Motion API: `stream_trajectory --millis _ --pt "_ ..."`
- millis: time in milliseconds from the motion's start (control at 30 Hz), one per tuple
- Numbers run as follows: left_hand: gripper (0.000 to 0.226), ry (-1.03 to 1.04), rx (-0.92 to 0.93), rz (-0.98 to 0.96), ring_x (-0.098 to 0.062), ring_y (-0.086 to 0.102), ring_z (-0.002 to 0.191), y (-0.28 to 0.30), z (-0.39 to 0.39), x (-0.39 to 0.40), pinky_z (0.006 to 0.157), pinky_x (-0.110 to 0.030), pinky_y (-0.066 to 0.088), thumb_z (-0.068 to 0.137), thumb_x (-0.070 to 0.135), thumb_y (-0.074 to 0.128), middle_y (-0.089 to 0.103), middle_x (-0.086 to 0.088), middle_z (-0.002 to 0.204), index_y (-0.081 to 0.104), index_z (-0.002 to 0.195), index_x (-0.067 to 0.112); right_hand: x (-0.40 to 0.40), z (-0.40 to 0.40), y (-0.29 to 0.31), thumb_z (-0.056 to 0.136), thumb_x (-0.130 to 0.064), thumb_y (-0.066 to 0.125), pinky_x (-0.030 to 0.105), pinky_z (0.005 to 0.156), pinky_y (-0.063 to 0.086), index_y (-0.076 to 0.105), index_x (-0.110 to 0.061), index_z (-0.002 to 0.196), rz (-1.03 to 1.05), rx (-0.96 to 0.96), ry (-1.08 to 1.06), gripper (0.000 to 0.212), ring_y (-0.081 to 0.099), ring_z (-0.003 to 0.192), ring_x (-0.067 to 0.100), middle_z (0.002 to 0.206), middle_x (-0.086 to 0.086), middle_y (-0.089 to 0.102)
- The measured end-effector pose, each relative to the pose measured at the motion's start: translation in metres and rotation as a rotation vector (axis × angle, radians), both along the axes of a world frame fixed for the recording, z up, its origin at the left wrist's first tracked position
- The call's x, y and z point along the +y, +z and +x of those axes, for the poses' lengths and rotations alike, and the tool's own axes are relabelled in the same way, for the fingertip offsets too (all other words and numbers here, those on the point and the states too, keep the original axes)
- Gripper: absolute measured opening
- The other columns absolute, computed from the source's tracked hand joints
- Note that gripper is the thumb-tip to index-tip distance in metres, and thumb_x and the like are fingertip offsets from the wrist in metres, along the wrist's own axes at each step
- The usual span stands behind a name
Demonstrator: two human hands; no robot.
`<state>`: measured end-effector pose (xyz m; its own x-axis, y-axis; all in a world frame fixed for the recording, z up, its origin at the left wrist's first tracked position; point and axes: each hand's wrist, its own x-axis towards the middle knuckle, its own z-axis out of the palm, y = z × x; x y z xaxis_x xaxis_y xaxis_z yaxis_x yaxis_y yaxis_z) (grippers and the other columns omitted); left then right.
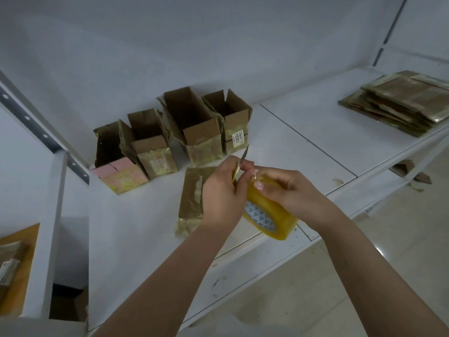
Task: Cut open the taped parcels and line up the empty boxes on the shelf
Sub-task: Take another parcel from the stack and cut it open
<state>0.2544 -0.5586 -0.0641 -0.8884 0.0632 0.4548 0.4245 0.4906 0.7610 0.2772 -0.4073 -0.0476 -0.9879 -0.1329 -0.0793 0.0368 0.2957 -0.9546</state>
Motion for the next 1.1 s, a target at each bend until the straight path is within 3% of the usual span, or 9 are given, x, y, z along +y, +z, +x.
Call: stream_trajectory --millis 133,233,367,500,667,867,933,1033,1100 --pt "0.033 0.076 0.218 -0.126 -0.009 0.06 0.056 0.0 -0.003 -0.006 0.052 -0.029 0.052 0.094 0.037 0.049 0.067 0.0 0.071 0.063 0.091 0.007 -0.001 -0.004 0.002 0.071 -0.065 0.053 0.021 0.079 0.05 0.036 -0.047 0.145 0.051 0.0 -0.075 0.078 0.06 0.103 0.007 0.125 -0.009 0.058" --pt "0.037 0.084 0.212 -0.152 -0.024 0.065 0.057 0.002 -0.007 -0.009 0.052 -0.04 0.054 0.094 0.039 0.046 0.067 -0.005 0.069 0.061 0.091 0.004 -0.008 -0.005 -0.004 0.071 -0.076 0.036 0.035 0.095 0.048 0.041 -0.043 0.143 0.292 0.103 -0.158 0.079 0.056 0.116 0.013 0.133 -0.01 0.057" --pt "0.012 0.056 -0.054 -0.061 -0.008 0.061 0.066 0.017 0.002 -0.003 0.063 -0.026 0.049 0.096 0.024 0.059 0.065 0.009 0.071 0.06 0.089 0.013 -0.01 -0.008 -0.014 0.085 -0.069 0.029 0.03 0.076 0.042 0.041 -0.035 0.142 0.573 0.172 -0.257 0.067 0.061 0.098 0.019 0.103 -0.006 0.063" --pt "0.009 0.092 -0.32 0.188 0.002 0.062 0.072 0.026 0.002 0.001 0.061 0.0 0.038 0.096 0.021 0.06 0.069 0.008 0.072 0.064 0.088 0.017 -0.012 -0.011 -0.012 0.082 -0.067 0.019 0.028 0.066 0.037 0.043 -0.027 0.139 0.497 0.242 -0.328 0.073 0.057 0.08 0.016 0.09 -0.008 0.061" --pt "0.02 0.072 -0.486 0.381 0.001 0.049 0.045 0.02 0.011 0.007 0.064 -0.026 0.039 0.097 0.02 0.058 0.06 0.014 0.05 0.068 0.095 0.003 -0.018 -0.012 -0.012 0.087 -0.064 0.021 0.029 0.065 0.037 0.046 -0.026 0.133 0.475 0.284 -0.427 0.065 0.058 0.076 0.017 0.085 -0.011 0.059" --pt "0.017 0.083 -0.44 0.393 -0.004 0.055 0.061 0.013 0.019 0.004 0.07 -0.02 0.042 0.095 0.023 0.061 0.068 0.014 0.062 0.069 0.092 0.008 -0.02 -0.015 -0.018 0.099 -0.054 0.033 0.014 0.061 0.032 0.048 -0.027 0.129 0.429 0.254 -0.452 0.044 0.052 0.068 0.001 0.08 -0.013 0.057" --pt "0.011 0.087 -0.361 0.316 0.003 0.059 0.068 0.018 0.018 0.0 0.065 -0.005 0.04 0.094 0.022 0.062 0.07 0.015 0.069 0.066 0.087 0.015 -0.021 -0.015 -0.015 0.1 -0.052 0.031 0.016 0.062 0.033 0.05 -0.028 0.127 0.388 0.227 -0.432 0.041 0.052 0.071 -0.001 0.082 -0.014 0.058" --pt "0.015 0.039 -0.312 0.267 0.005 0.059 0.067 0.027 0.008 -0.009 0.065 -0.006 0.043 0.094 0.017 0.062 0.069 0.011 0.071 0.063 0.08 0.021 -0.018 -0.015 -0.008 0.103 -0.048 0.03 0.029 0.079 0.044 0.059 -0.027 0.118 0.236 0.195 -0.351 0.038 0.058 0.09 0.009 0.101 -0.009 0.064" --pt "0.017 0.009 -0.321 0.255 0.003 0.06 0.068 0.032 0.001 -0.014 0.065 -0.009 0.046 0.094 0.017 0.062 0.069 0.008 0.072 0.061 0.079 0.024 -0.014 -0.012 -0.001 0.104 -0.038 0.039 0.025 0.077 0.052 0.063 -0.024 0.111 0.03 0.129 -0.213 0.028 0.064 0.086 0.005 0.099 -0.006 0.066"
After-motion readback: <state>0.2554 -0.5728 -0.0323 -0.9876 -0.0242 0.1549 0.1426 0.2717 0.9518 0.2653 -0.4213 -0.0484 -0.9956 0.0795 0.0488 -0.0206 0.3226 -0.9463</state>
